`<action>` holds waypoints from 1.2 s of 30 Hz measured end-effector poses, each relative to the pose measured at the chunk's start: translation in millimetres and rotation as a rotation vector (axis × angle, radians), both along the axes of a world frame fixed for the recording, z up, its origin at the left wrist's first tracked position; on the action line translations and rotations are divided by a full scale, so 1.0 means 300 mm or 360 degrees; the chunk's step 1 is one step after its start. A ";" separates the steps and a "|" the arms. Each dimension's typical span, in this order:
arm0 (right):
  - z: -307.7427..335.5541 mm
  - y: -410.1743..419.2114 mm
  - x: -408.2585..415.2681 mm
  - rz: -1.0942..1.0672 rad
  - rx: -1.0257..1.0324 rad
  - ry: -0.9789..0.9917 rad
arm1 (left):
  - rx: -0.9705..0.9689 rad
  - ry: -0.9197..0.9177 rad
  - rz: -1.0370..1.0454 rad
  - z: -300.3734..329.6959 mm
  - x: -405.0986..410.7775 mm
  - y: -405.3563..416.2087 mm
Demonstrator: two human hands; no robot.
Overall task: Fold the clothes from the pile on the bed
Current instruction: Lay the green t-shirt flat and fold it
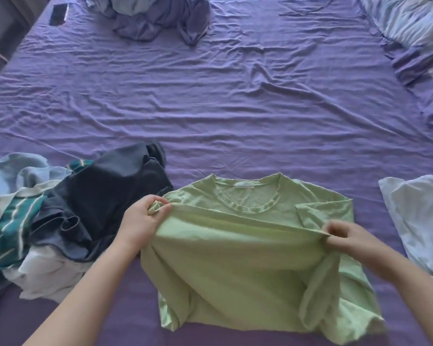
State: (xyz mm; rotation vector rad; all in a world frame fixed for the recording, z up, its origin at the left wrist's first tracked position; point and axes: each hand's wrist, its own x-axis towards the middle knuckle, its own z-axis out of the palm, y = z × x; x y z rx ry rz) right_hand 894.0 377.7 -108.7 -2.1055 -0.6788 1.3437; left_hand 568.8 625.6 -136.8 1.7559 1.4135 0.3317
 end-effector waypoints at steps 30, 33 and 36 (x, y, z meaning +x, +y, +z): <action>-0.306 0.119 0.101 -0.0051 0.0565 -0.0883 | 0.0992 0.0672 -0.1116 -0.322 0.512 -0.333; -0.329 -0.004 0.068 0.0321 0.0410 -0.1118 | 0.0840 0.0843 -0.1146 -0.388 0.571 -0.410; -0.365 -0.048 0.051 0.0255 0.0257 -0.1102 | 0.0810 0.0898 -0.1102 -0.435 0.577 -0.423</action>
